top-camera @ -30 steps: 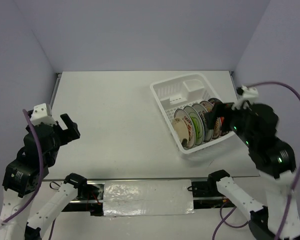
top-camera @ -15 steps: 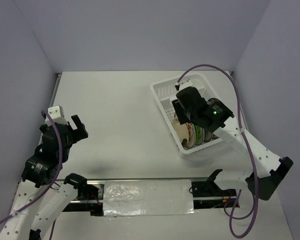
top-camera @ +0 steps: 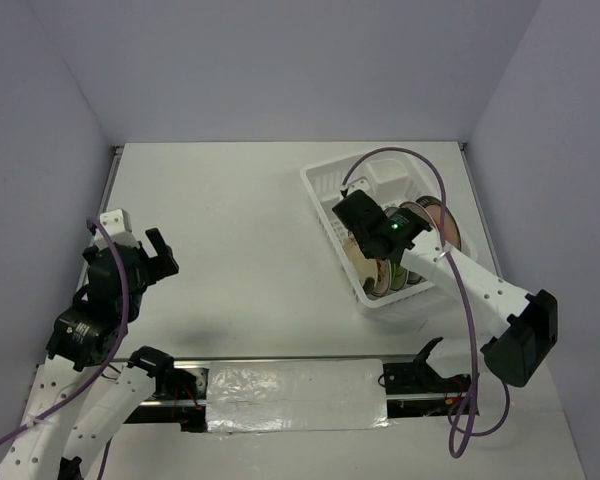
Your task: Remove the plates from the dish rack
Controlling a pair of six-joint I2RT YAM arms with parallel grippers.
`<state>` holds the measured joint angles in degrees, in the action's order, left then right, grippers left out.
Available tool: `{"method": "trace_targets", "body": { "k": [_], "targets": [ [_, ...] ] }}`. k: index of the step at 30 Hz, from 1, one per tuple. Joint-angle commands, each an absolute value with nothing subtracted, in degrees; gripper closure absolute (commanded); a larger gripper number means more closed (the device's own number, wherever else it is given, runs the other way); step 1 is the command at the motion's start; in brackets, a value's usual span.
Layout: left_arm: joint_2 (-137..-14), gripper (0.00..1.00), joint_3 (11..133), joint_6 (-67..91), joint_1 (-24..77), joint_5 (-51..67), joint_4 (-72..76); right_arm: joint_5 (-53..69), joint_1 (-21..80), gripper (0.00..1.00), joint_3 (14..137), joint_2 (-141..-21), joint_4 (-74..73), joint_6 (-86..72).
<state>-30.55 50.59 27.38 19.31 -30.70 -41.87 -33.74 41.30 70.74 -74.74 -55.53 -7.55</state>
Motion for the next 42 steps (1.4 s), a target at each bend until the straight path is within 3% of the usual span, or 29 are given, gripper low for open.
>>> {"method": "trace_targets", "body": {
  "k": [1, 3, 6, 12, 31, 35, 38, 42],
  "targets": [
    [-30.06, 0.0, 50.54, 27.6, 19.34, -30.32, -39.11, -37.78, 41.75, 0.66, 68.74, -76.55, -52.74, -9.14],
    [-30.15, 0.0, 50.62, 27.51, 19.34, -30.15, -39.11, -39.1, 41.75, 0.68, 68.47, -77.52, -52.73, -9.32],
    [-30.41, 0.0, 50.63, 27.51, 19.34, -30.15, -39.11, -40.68, 41.75, 0.84, 69.34, -78.39, -54.31, -10.45],
    [-30.5, 0.01, 50.63, 27.51, 19.34, -30.15, -39.02, -43.06, 42.63, 0.98, 72.07, -78.13, -56.51, -11.42],
    [-33.74, 0.01, 52.64, 26.9, 19.34, -27.95, -39.46, -51.23, 44.3, 1.0, 91.04, -76.29, -70.4, -10.55],
    [-36.56, 0.01, 56.07, 27.25, 19.34, -21.47, -39.38, -54.4, 44.91, 1.0, 100.07, -75.5, -76.44, -11.77],
    [-38.92, 0.0, 58.09, 27.24, 19.34, -3.33, -33.77, -55.29, 46.31, 1.0, 107.45, -75.67, -79.71, -12.22],
    [-43.48, 0.0, 58.36, 31.09, 19.42, 20.3, -21.82, -44.33, 46.93, 1.0, 109.34, -72.52, -74.11, -10.11]
  ]
}}
